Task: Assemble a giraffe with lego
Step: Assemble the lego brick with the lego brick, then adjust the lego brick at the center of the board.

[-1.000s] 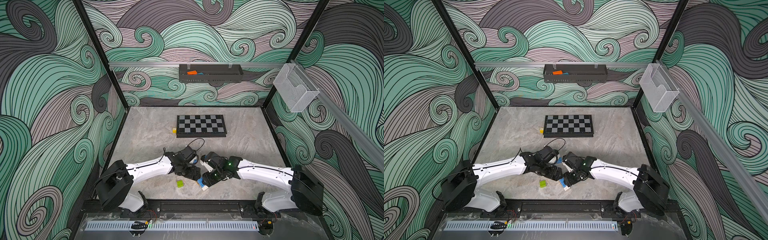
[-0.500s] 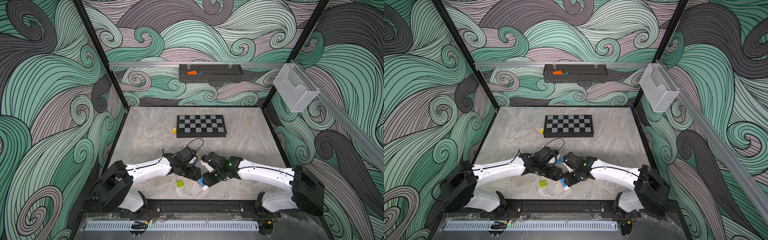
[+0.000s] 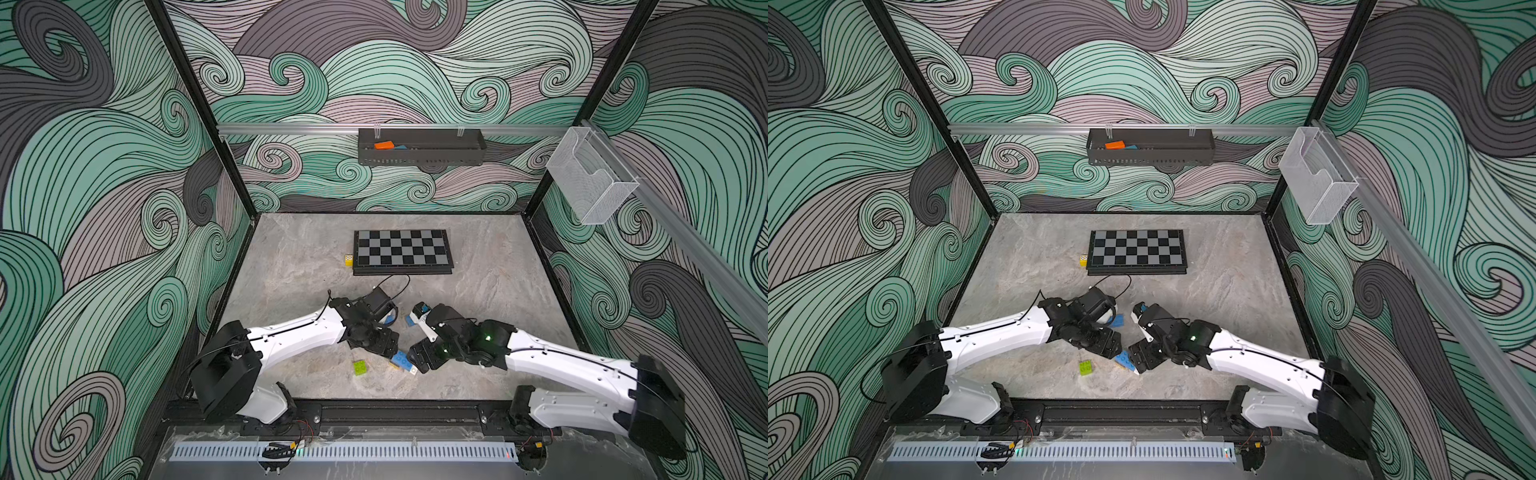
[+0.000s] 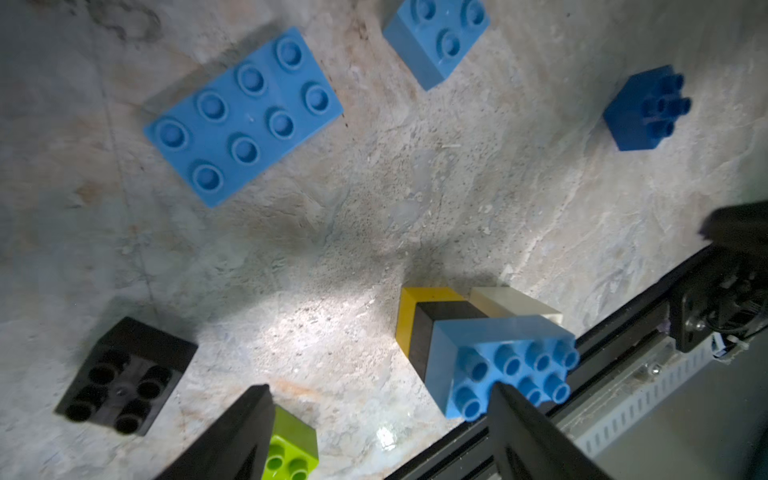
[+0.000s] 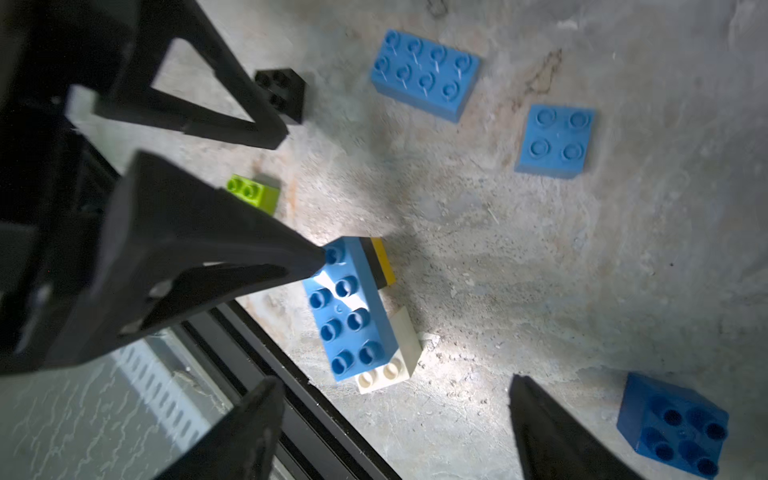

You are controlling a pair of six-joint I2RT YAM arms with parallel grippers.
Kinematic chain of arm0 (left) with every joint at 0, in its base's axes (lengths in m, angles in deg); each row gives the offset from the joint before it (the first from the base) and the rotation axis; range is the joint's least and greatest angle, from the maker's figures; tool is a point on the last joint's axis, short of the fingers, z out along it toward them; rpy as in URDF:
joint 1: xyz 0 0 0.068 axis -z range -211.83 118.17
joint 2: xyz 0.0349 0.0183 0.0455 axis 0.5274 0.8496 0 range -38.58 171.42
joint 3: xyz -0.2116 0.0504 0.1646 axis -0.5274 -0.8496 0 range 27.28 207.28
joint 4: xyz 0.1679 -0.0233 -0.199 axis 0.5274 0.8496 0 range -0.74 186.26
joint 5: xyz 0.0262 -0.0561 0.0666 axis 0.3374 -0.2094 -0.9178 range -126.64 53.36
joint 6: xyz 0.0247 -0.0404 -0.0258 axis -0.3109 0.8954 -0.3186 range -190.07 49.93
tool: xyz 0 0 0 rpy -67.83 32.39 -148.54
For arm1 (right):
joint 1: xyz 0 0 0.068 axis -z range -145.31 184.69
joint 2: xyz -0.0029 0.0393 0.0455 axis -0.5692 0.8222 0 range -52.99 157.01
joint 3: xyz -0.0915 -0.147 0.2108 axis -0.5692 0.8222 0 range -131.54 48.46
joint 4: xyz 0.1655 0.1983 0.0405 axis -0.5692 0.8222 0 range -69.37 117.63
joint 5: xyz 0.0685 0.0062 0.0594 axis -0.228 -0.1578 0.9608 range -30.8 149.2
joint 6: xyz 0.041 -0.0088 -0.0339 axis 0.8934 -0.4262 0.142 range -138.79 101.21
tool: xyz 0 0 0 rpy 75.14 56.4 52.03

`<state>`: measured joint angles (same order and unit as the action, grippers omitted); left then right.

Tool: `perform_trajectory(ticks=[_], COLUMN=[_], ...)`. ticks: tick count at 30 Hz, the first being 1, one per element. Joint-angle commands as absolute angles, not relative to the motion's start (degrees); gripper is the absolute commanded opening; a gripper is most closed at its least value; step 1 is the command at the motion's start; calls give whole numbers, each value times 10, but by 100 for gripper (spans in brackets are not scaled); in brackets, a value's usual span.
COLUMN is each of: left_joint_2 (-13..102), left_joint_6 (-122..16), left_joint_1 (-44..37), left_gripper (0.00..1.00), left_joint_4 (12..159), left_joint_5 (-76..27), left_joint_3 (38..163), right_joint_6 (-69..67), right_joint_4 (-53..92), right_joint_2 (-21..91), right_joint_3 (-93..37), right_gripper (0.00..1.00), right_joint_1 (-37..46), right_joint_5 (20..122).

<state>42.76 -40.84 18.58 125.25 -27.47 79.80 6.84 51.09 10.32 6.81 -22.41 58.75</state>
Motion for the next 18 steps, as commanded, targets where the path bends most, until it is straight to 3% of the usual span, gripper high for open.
perform_trajectory(ticks=[1, 7, 13, 18], left_joint_2=[368, 268, 196, 186], left_joint_6=[-424, -427, -396, -384], left_joint_1=[166, 107, 96, 92], left_gripper=[85, 85, 86, 86], left_joint_4=[1302, 1311, 1280, 1299], left_joint_5=[-297, -285, -300, -301], left_joint_3=[819, 735, 686, 684], right_joint_6=[50, -4, -72, -104], right_joint_4=[488, 519, 543, 539], right_joint_2=[48, 77, 220, 289], right_joint_3=[101, 97, 19, -23], right_gripper=[99, 99, 97, 89], right_joint_1=[-225, -228, -240, -251], right_joint_5=[616, 650, 642, 649])
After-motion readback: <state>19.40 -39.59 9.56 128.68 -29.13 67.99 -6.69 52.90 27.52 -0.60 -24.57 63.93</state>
